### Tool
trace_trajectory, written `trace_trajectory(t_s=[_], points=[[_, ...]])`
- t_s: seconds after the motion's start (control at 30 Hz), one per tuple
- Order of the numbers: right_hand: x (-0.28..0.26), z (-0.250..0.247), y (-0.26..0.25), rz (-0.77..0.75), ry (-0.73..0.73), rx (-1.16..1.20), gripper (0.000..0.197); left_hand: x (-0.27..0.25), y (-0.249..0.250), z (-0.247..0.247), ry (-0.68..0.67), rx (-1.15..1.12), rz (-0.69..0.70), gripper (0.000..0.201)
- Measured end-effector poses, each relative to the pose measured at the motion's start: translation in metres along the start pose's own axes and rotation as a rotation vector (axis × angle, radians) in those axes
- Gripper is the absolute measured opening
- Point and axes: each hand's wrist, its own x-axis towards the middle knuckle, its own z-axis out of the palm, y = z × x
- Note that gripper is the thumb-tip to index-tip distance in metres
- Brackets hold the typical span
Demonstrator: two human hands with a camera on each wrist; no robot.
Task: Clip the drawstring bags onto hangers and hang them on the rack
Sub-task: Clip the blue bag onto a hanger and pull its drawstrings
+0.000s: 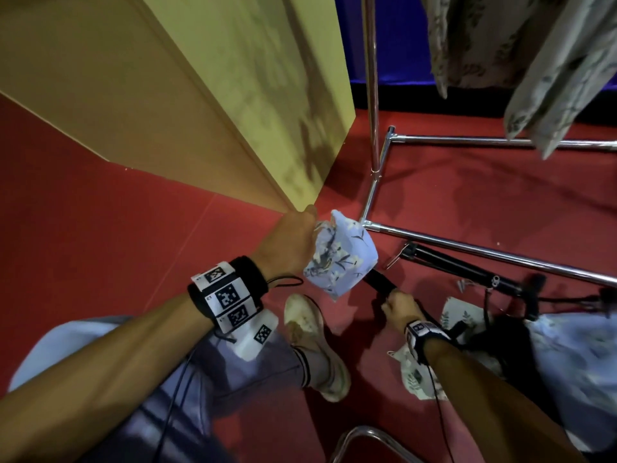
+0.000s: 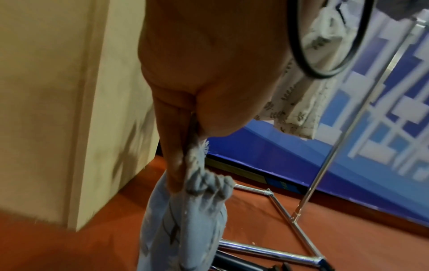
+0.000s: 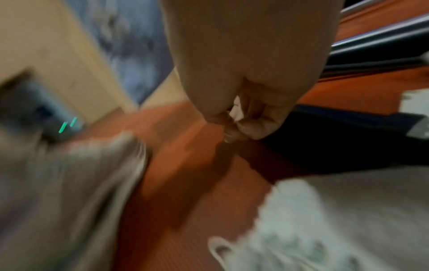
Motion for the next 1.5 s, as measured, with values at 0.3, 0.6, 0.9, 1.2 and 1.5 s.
trace_trajectory(t_s=[0.3,0.6,0.9,1.2,1.5], points=[[-0.039,-0.202,-0.141,-0.387,0.542,0.65,0.007,-0.021,0.045,-0.034,0.078,0.237,0.025,0.019],[-0.215,-0.342,-0.189,-0.777,0.173,0.322,0.01,-0.018,0.127,-0.044,0.209,-0.874,-0.098,0.027],[-0.272,-0.316,-0.094,-0.461,0.075,0.009,0.011,-0.026,0.185,-0.022,0.284,-0.794,0.149,0.019],[-0.273,-0.335,-0.09,-0.24,-0.022,-0.478,0.037,-0.007,0.192,-0.006,0.259,-0.619,0.096,0.013],[-0.258,-0.363,-0.082,0.132,0.12,-0.553,0.119,0.003,0.147,0.001,0.209,-0.444,-0.047,0.017]])
